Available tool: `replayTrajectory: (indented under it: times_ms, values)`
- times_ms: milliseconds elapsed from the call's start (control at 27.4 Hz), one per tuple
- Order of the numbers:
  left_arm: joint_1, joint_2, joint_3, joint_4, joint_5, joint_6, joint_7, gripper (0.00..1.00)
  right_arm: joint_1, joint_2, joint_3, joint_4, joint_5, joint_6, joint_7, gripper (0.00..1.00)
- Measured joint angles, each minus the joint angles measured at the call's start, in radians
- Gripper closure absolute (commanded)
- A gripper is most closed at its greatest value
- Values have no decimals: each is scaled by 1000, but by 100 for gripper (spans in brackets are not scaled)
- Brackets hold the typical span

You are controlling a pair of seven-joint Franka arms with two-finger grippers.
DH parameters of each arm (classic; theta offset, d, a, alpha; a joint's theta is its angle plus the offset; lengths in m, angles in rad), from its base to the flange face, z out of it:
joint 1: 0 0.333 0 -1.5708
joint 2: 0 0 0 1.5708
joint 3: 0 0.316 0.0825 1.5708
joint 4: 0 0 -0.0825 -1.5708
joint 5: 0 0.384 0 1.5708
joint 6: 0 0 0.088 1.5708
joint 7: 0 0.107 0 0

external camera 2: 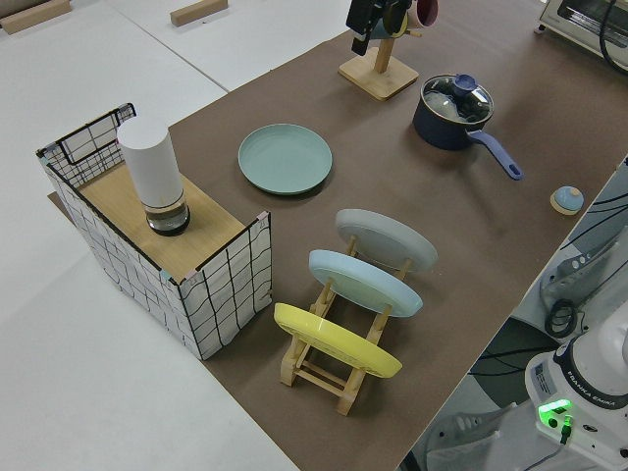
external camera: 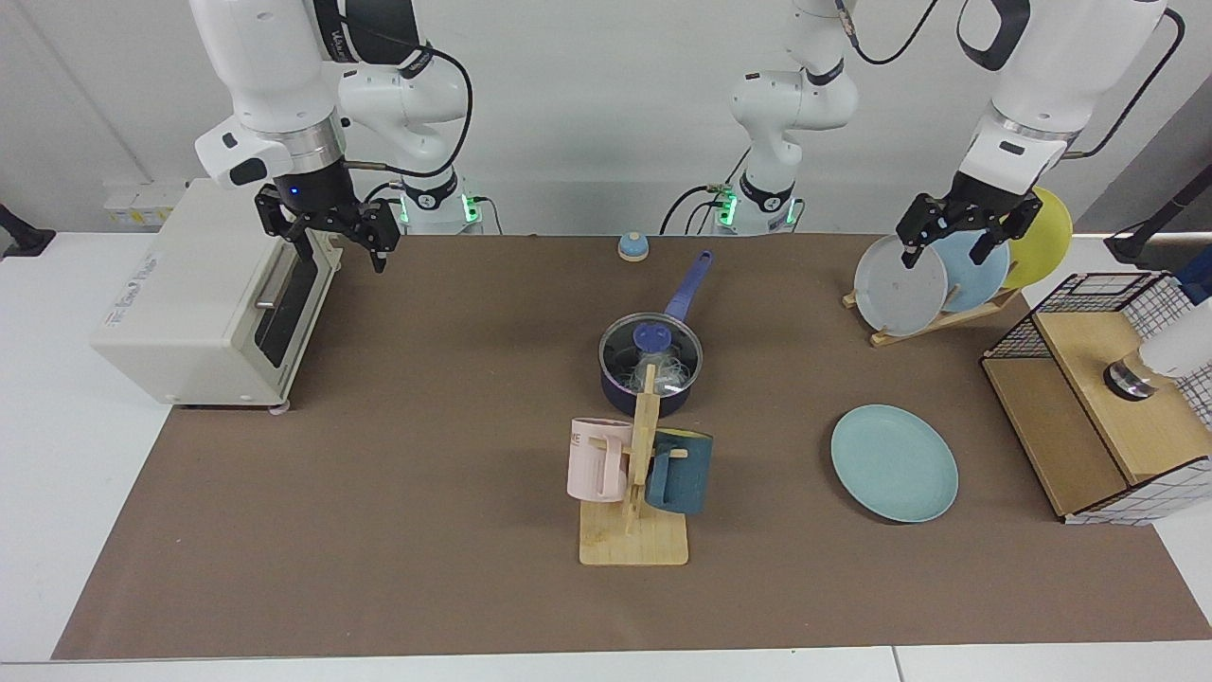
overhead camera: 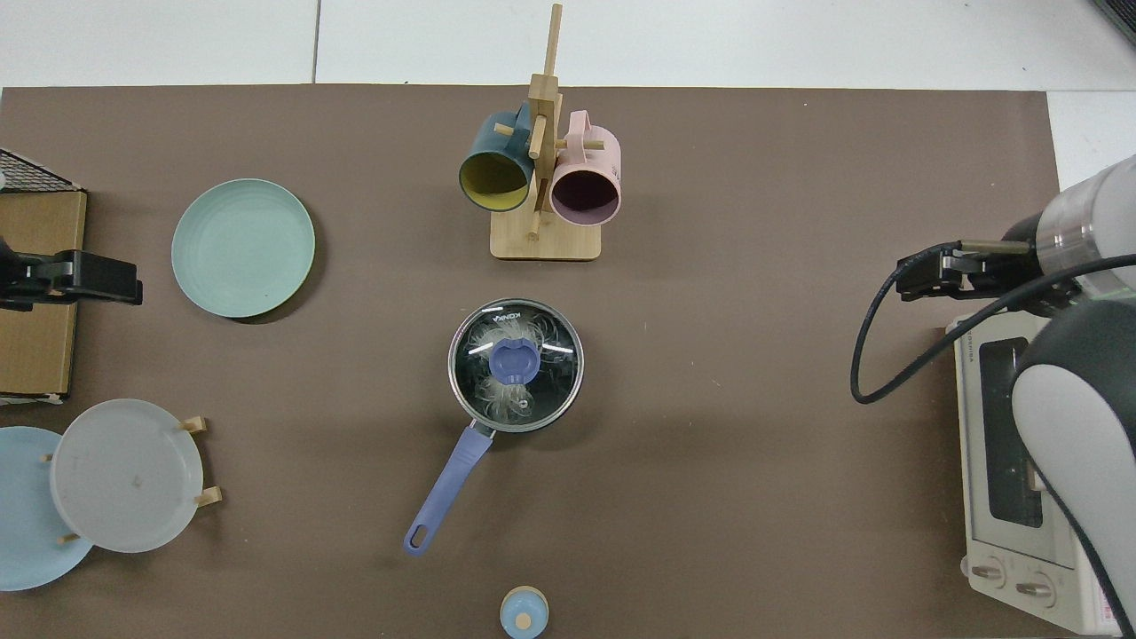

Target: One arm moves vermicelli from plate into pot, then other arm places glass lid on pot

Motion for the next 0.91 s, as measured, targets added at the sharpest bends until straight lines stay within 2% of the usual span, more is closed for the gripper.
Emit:
replayTrajectory:
  times_ms: [255,912]
  values:
    - [0,0,0,0,0,13,0,0,-31,-2,-9,21,28,-33,-74,0]
    - [0,0,0,0,0,20,0,0,-30,-2,-6,34,33,-66,-78,0]
